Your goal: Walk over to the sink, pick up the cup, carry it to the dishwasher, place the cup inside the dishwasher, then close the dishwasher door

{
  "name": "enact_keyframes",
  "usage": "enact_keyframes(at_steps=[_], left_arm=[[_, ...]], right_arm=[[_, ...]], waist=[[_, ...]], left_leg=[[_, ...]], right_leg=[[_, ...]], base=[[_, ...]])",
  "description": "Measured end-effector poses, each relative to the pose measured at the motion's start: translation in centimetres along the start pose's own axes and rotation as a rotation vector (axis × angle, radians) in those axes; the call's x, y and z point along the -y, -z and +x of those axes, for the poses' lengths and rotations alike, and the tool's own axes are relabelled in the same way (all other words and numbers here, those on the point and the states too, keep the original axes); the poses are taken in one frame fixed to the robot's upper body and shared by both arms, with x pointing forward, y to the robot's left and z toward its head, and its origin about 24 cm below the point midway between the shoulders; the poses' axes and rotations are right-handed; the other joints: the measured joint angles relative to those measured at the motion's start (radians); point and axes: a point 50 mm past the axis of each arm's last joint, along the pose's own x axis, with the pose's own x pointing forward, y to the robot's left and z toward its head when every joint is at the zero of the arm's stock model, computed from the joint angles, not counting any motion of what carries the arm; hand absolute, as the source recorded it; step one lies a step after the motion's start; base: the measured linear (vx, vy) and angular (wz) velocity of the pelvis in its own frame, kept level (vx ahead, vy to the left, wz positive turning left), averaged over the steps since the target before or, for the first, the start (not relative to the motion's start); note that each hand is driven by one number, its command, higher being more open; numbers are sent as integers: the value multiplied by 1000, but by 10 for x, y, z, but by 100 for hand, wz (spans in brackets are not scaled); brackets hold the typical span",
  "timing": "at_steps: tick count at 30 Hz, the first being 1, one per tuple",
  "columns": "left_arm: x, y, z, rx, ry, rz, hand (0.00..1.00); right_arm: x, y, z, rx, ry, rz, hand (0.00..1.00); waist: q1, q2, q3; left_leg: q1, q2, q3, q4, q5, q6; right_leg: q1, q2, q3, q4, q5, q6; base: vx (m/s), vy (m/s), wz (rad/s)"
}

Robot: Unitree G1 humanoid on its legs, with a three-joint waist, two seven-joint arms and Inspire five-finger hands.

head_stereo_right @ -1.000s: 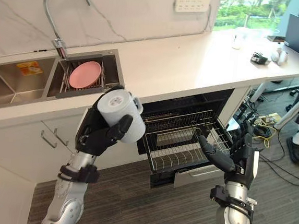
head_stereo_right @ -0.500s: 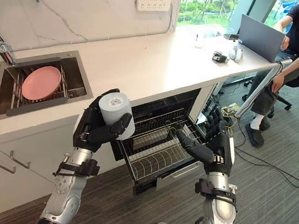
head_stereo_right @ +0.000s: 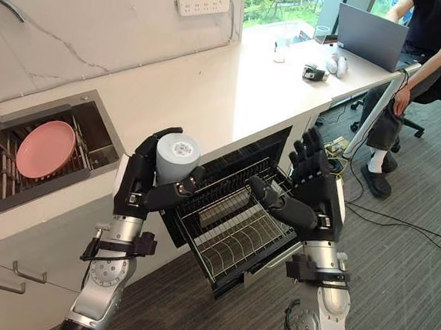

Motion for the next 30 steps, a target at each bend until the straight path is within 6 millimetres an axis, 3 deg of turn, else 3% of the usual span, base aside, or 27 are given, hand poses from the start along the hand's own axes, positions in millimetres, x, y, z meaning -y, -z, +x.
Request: enact_keyframes(at_steps=[15, 16, 26, 30], left_arm=[[32, 1, 2, 30, 109, 13, 0], [36, 0, 4, 37, 138, 10, 0], [36, 0, 3, 47, 159, 9, 0], [42, -6, 0, 93, 218, -19, 0]], right_arm=[[-48, 24, 6, -110, -254, 216, 100], [-49, 25, 9, -122, -230, 213, 100], [-47, 25, 11, -132, -233, 148, 100], [-41, 22, 16, -145, -202, -21, 100]], waist=[[0, -3, -37], [-3, -57, -112], [-3, -61, -110], [-1, -65, -108]], left_leg=[[10, -15, 1, -55, 36, 9], [29, -26, -8, -132, 88, 13], [27, -26, -13, -133, 90, 12], [23, -26, -21, -133, 91, 12]], right_leg=[[7, 1, 0, -43, 37, 5], [1, -1, -10, -45, 44, 6], [1, -2, -22, -45, 44, 6], [1, -7, -31, -45, 44, 6]], base=[[-26, -5, 0], [0, 0, 0], [0, 0, 1], [-4, -2, 6]])
